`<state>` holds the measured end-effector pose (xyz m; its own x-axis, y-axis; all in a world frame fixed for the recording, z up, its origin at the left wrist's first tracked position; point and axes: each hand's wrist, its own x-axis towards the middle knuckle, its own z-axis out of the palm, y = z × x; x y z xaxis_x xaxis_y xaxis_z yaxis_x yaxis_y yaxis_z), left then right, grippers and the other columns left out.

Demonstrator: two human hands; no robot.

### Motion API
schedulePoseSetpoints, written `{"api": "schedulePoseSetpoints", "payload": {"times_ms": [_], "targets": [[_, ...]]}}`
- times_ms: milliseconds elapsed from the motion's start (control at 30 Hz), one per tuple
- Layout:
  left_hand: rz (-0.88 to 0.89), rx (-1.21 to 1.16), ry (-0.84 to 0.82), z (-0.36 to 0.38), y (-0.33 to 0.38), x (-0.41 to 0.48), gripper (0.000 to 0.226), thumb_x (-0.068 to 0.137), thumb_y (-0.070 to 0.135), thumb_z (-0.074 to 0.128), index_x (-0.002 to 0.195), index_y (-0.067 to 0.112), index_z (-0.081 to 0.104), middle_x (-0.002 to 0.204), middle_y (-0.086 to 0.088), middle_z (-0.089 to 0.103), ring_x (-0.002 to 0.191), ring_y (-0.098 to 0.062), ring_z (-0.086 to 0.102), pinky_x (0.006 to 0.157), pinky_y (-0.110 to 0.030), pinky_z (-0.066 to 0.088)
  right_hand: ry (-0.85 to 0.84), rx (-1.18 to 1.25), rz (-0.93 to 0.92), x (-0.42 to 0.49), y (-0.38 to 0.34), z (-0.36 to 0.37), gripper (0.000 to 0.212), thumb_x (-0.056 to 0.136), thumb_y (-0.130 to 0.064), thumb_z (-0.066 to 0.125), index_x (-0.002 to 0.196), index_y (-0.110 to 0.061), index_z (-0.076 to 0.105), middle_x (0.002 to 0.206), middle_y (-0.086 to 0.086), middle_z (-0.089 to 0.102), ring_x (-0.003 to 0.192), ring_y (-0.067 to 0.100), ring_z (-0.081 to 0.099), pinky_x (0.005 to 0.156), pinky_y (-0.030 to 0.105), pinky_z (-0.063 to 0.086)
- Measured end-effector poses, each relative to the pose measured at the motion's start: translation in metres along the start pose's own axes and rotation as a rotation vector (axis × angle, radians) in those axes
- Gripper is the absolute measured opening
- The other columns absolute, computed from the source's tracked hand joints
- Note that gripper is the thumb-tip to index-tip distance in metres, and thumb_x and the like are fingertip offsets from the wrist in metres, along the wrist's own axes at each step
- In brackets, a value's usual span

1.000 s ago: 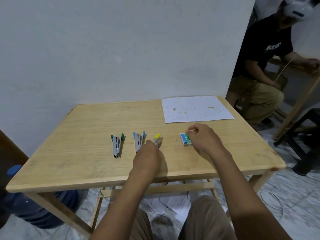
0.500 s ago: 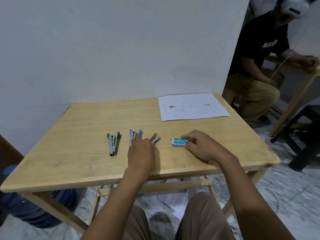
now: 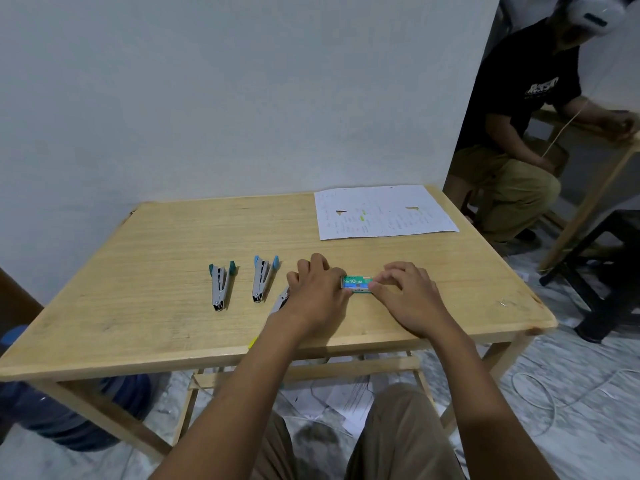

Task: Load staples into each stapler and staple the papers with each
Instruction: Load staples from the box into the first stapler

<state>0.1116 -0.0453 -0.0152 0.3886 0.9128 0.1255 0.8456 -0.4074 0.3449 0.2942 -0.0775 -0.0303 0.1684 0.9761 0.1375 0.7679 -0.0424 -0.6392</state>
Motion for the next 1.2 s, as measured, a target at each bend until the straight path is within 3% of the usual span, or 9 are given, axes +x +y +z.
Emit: {"api": "schedulePoseSetpoints", "payload": {"times_ms": [200,300,400,633,900,967,1100,1200], "targets": [[-0.008,-0.017,0.009,0.002,-0.004,0.004,0.039,0.097,0.047,0.048,0.130,0.028,0.056,0.116,0.002,0.032,0.100,-0.013,0.017,0.084,-0.032,0.015,-0.082,-0.035,0.000,0.003,-0.001,-0.003,0.028,0.095,-0.049,0.054,0.114,-0.034,0.067,0.140,-0.013,0.047,0.132,0.010,0.030,0.105,0.034,0.020],[-0.015,-0.026,0.002,0.001,-0.004,0.003,0.043,0.095,0.052,0.050,0.131,0.030,0.057,0.120,0.001,0.036,0.108,-0.017,0.025,0.085,-0.032,0.016,-0.062,-0.009,-0.015,0.004,-0.002,-0.005,0.031,0.092,-0.050,0.059,0.119,-0.036,0.059,0.141,-0.011,0.046,0.131,0.011,0.032,0.104,0.034,0.023],[-0.011,-0.031,-0.005,-0.001,-0.004,0.002,0.045,0.093,0.054,0.051,0.131,0.031,0.058,0.121,0.001,0.041,0.115,-0.020,0.030,0.087,-0.032,0.018,-0.147,-0.086,-0.083,0.007,-0.004,-0.007,0.050,0.087,-0.055,0.063,0.133,-0.043,0.049,0.146,-0.011,0.039,0.135,0.013,0.029,0.109,0.038,0.023],[-0.029,-0.047,-0.008,-0.006,-0.009,0.003,0.044,0.090,0.055,0.057,0.127,0.032,0.063,0.108,0.007,0.038,0.111,-0.018,0.031,0.088,-0.033,0.020,-0.261,-0.253,-0.100,0.021,-0.001,-0.019,0.041,0.086,-0.059,0.061,0.125,-0.048,0.057,0.150,-0.012,0.037,0.139,0.016,0.026,0.105,0.041,0.022],[-0.038,-0.044,-0.005,-0.005,-0.010,0.002,0.047,0.089,0.056,0.057,0.129,0.032,0.061,0.119,0.002,0.045,0.117,-0.020,0.033,0.091,-0.034,0.021,-0.282,-0.288,-0.060,0.021,-0.001,-0.031,0.044,0.087,-0.059,0.060,0.130,-0.047,0.055,0.151,-0.009,0.037,0.140,0.019,0.025,0.108,0.043,0.024],[-0.028,-0.036,-0.006,-0.006,-0.011,0.001,0.049,0.089,0.058,0.056,0.131,0.032,0.059,0.120,0.002,0.044,0.118,-0.020,0.033,0.089,-0.033,0.020,-0.221,-0.232,-0.100,0.021,-0.007,-0.029,0.039,0.088,-0.057,0.061,0.125,-0.047,0.058,0.148,-0.010,0.041,0.139,0.016,0.027,0.107,0.041,0.022],[-0.064,-0.101,0.110,-0.012,-0.014,-0.006,0.048,0.094,0.054,0.049,0.137,0.032,0.053,0.124,0.001,0.045,0.119,-0.020,0.034,0.096,-0.035,0.020,-0.153,-0.221,-0.222,0.026,-0.026,-0.016,0.006,0.091,-0.049,0.060,0.095,-0.051,0.065,0.133,-0.020,0.050,0.132,0.011,0.032,0.102,0.034,0.019],[-0.191,-0.076,0.266,-0.016,-0.021,-0.011,0.042,0.097,0.047,0.049,0.134,0.027,0.055,0.125,-0.001,0.051,0.120,-0.023,0.040,0.099,-0.038,0.023,-0.221,-0.346,-0.250,0.035,-0.034,-0.007,0.007,0.089,-0.051,0.062,0.085,-0.049,0.067,0.123,-0.019,0.054,0.126,0.013,0.036,0.102,0.036,0.022]]}}
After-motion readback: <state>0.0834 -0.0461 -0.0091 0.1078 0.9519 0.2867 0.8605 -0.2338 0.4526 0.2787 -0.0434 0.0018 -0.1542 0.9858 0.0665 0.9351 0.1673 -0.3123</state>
